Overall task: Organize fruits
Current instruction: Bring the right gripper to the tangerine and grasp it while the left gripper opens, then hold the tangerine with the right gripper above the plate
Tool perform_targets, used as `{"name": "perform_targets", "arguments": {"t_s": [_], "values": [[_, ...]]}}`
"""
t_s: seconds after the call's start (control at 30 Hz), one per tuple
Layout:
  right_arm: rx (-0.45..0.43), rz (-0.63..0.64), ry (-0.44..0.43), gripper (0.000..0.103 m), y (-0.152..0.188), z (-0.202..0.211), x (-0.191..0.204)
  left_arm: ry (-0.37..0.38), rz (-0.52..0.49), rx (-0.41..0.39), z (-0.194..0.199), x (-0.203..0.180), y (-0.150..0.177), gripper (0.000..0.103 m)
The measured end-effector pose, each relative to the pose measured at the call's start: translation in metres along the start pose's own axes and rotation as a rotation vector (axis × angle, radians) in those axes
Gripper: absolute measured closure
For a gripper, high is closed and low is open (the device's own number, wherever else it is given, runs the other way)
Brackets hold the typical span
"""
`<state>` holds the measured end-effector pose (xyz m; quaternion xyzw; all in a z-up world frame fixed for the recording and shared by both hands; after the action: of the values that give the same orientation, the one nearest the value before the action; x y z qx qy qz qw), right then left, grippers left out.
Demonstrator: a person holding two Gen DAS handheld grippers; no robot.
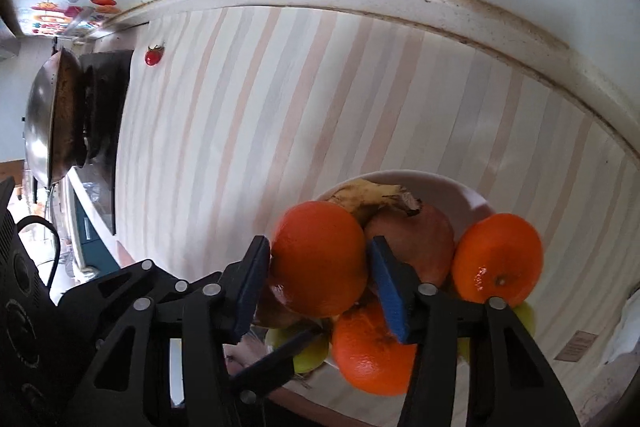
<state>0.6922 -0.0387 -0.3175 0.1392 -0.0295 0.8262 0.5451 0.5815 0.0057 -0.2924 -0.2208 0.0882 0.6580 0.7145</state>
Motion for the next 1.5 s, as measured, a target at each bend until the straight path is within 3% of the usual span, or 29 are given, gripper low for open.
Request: {"name": "perform_targets", "arguments": {"t_s": [0.13, 0.3, 0.47, 0.83, 1.0, 1.5], "values": [[-0.04, 0.008, 0.021, 0.05, 0.004, 0.004, 0.005, -0.001, 0.014, 0.007, 0.01, -0.002, 0.008, 0.066], [-0.08, -0.04, -0.014, 0.05, 0.015, 0.008, -0.006, 0.015, 0.054, -0.057, 0.045, 0.008, 0.02, 0.066], [-0.135, -0.074, -0.048, 0.051, 0.035, 0.018, -0.012, -0.053, 0.072, -0.12, 0.067, 0.02, 0.025, 0.061], [-0.182, -0.127, -0.093, 0.05, 0.065, 0.023, -0.021, -0.094, 0.163, -0.04, 0.02, 0.044, 0.018, 0.06], [-0.199, -0.118, -0.053, 0.05, 0.066, 0.025, -0.019, -0.103, 0.157, -0.023, 0.0, 0.041, 0.012, 0.058], [-0.185, -0.15, -0.069, 0.042, 0.063, 0.026, -0.022, -0.126, 0.095, -0.01, -0.004, 0.033, 0.002, 0.056]]}}
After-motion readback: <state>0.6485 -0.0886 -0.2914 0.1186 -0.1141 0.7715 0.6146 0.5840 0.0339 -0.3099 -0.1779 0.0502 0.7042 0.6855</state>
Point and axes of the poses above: each gripper's, at about its wrist camera, not at the fingertips, and z roughly against the way its jaws point, x to its left, y to its underside, the point moved 1 cm from there along -z, roughly the way its jaws point, and after that the axes turned 5 degrees about y, right-handed, at the moved point
